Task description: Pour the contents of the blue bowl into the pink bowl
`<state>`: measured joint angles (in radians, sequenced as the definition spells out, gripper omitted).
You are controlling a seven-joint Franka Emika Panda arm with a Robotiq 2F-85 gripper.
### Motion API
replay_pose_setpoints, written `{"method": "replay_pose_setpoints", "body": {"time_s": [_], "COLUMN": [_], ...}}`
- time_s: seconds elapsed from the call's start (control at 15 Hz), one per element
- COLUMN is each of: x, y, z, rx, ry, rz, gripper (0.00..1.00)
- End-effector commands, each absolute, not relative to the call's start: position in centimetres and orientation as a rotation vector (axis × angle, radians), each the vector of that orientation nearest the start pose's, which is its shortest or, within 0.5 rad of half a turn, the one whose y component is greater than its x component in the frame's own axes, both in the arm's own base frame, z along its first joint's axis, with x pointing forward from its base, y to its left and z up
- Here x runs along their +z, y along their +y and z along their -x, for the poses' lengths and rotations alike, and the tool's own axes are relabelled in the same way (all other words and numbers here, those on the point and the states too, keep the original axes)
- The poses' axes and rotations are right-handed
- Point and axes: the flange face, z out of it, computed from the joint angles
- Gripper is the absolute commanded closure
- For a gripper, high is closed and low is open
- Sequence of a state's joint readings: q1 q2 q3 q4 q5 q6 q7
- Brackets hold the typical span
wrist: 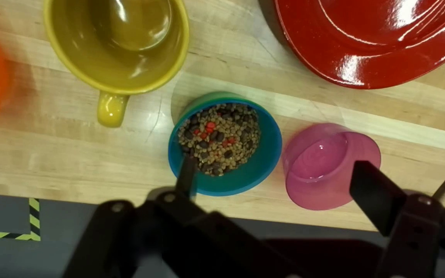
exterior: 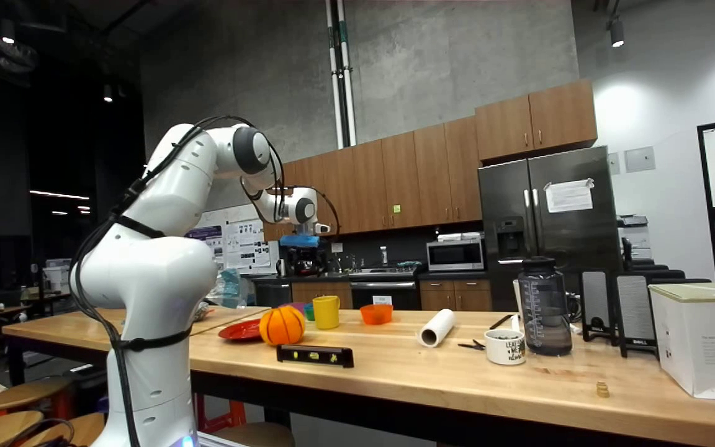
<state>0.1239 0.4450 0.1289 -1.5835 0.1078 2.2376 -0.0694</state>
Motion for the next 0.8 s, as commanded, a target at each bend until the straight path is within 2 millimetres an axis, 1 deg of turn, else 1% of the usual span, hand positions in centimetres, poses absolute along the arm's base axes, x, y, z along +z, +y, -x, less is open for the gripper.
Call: {"method": "replay_pose_setpoints", "body": {"time_s": [0.0,0.47,0.73], "x": [39.2,35.6,33.9], "y": [16.9,16.3,16.1], "z": [-70.2,-72.5,-73.3], "rx": [-0.272,-0.188,-0.156], "ry": [-0.39,-0.398,-0.384], "rz": [2.98,3.021,3.016], "gripper": [0.0,0.0,0.0]}}
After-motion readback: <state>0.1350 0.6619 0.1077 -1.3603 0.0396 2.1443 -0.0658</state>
